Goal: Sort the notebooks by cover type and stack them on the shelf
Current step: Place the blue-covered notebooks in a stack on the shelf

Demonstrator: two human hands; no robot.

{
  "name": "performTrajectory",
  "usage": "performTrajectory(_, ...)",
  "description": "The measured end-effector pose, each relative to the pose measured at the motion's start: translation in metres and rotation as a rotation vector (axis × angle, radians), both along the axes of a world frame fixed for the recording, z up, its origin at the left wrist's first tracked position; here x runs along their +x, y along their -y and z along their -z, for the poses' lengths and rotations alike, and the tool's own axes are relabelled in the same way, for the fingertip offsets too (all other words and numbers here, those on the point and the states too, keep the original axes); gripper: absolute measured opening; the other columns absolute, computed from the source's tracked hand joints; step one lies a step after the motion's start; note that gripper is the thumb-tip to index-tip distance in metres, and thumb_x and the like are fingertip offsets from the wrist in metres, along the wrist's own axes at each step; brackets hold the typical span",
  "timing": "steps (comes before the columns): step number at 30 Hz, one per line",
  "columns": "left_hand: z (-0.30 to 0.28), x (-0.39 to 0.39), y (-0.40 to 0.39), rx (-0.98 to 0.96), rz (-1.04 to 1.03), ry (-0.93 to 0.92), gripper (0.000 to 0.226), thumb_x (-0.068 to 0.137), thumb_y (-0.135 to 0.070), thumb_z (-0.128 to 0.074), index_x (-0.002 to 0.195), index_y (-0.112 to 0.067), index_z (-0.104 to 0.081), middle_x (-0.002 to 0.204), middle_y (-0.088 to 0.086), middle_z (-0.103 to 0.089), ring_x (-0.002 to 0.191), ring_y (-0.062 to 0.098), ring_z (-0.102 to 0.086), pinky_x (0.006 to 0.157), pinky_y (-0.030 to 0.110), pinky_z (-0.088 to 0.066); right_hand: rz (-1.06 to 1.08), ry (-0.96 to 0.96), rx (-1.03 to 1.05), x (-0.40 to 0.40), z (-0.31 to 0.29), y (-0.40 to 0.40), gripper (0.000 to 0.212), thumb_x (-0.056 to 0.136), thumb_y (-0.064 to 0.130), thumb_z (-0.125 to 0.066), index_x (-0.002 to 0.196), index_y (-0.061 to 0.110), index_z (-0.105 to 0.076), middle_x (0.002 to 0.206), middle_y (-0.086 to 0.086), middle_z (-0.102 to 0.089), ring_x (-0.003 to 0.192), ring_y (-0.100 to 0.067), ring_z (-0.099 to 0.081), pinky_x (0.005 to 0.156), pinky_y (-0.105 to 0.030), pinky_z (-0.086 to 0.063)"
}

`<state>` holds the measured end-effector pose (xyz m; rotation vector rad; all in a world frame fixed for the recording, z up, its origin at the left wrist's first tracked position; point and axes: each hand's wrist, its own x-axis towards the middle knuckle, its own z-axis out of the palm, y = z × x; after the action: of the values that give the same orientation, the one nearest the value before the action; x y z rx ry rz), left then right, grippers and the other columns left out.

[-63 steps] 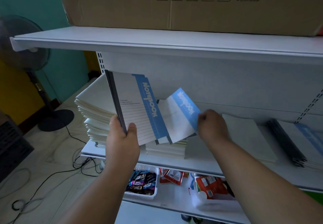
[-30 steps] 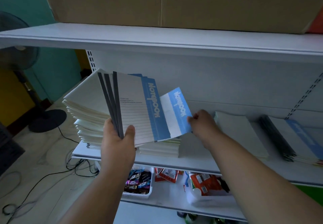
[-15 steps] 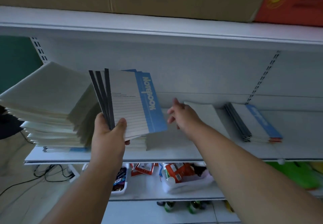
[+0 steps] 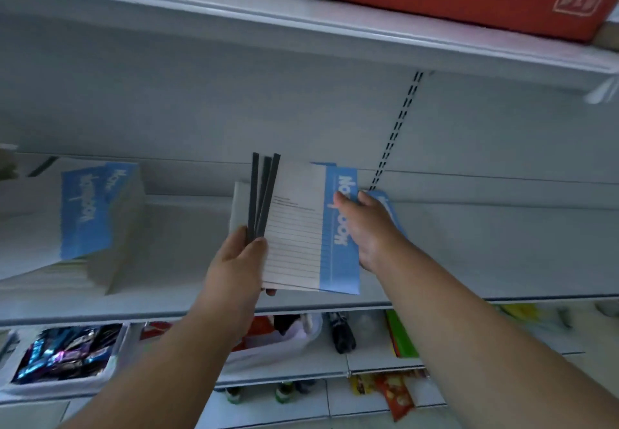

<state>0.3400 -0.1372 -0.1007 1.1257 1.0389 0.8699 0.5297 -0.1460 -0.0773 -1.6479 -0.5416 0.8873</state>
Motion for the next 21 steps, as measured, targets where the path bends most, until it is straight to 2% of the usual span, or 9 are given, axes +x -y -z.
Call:
performTrajectory(2,0.008,0.038,0.006,0.012,0.014,-0.053,0.023,0.103,-0.019,-0.043,0.097,-0.025,-0.065,0.080,0.009,-0.069,0.069,0.024,-0.059,0.061,0.039,-0.048,0.007,0.038,-0.025,0.037,0.006,0.004,0.019,0.094,0.035,-0.064,0.102,0.018,-0.061,0.105,-0.016,-0.066,0.097,-0.030,-0.066,0.094,-0.054,-0.053)
performTrajectory(4,0.012,0.072,0.006,0.018,0.012,-0.082,0.020,0.102,-0.017,-0.043,0.099,-0.020,-0.063,0.081,0.010,-0.064,0.069,0.024,-0.057,0.059,0.037,-0.047,0.010,0.075,-0.022,0.070,0.011,0.005,0.024,0.096,0.030,-0.062,0.111,0.011,-0.063,0.099,-0.014,-0.066,0.085,-0.024,-0.059,0.080,-0.043,-0.053)
performTrajectory(7,0.019,0.115,0.003,0.035,-0.003,-0.156,0.017,0.100,-0.013,-0.043,0.101,-0.017,-0.060,0.081,0.009,-0.059,0.065,0.024,-0.053,0.054,0.034,-0.046,-0.014,0.171,-0.077,0.112,0.016,0.003,0.019,0.096,0.027,-0.062,0.103,0.010,-0.062,0.086,-0.007,-0.059,0.077,-0.019,-0.054,0.070,-0.031,-0.047)
performTrajectory(9,0.023,0.137,-0.003,0.124,0.022,-0.349,0.015,0.098,-0.019,-0.043,0.102,-0.018,-0.058,0.081,0.006,-0.060,0.066,0.023,-0.056,0.057,0.036,-0.049,-0.055,0.269,-0.150,0.138,0.020,-0.002,0.018,0.096,0.028,-0.062,0.090,0.012,-0.056,0.077,-0.003,-0.053,0.067,-0.014,-0.049,0.060,-0.024,-0.040)
performTrajectory(12,0.028,0.163,-0.018,0.328,0.076,-0.758,0.015,0.097,-0.028,-0.044,0.099,-0.017,-0.055,0.077,0.001,-0.060,0.067,0.019,-0.061,0.056,0.029,-0.050,-0.098,0.471,-0.276,0.169,0.027,-0.016,0.026,0.097,0.028,-0.061,0.079,0.013,-0.049,0.067,-0.003,-0.049,0.055,-0.014,-0.048,0.049,-0.023,-0.036)
performTrajectory(14,0.031,0.179,-0.029,0.392,0.125,-0.920,0.020,0.097,-0.032,-0.044,0.103,-0.016,-0.055,0.080,0.002,-0.064,0.071,0.021,-0.064,0.062,0.032,-0.056,-0.127,0.663,-0.369,0.181,0.032,-0.026,0.025,0.095,0.031,-0.061,0.082,0.010,-0.054,0.078,-0.011,-0.062,0.069,-0.027,-0.064,0.059,-0.028,-0.045)
performTrajectory(17,0.038,0.195,-0.040,0.436,0.186,-1.085,0.024,0.098,-0.031,-0.046,0.112,-0.014,-0.055,0.092,0.006,-0.067,0.080,0.025,-0.065,0.069,0.034,-0.057,-0.195,0.901,-0.520,0.191,0.042,-0.035,0.035,0.095,0.036,-0.059,0.107,0.003,-0.062,0.111,-0.020,-0.066,0.103,-0.037,-0.062,0.074,-0.031,-0.039)
performTrajectory(19,0.042,0.200,-0.041,0.454,0.207,-1.179,0.026,0.099,-0.030,-0.047,0.116,-0.014,-0.057,0.094,0.006,-0.068,0.081,0.024,-0.064,0.066,0.031,-0.053,-0.247,0.975,-0.570,0.194,0.050,-0.035,0.041,0.096,0.039,-0.057,0.116,0.003,-0.061,0.117,-0.019,-0.065,0.107,-0.036,-0.060,0.077,-0.032,-0.040)
performTrajectory(21,0.045,0.203,-0.041,0.480,0.224,-1.250,0.026,0.099,-0.030,-0.047,0.116,-0.015,-0.060,0.089,0.003,-0.067,0.077,0.021,-0.062,0.062,0.029,-0.049,-0.249,1.024,-0.620,0.195,0.055,-0.035,0.042,0.096,0.043,-0.055,0.117,0.007,-0.060,0.115,-0.015,-0.065,0.097,-0.033,-0.059,0.073,-0.031,-0.040)
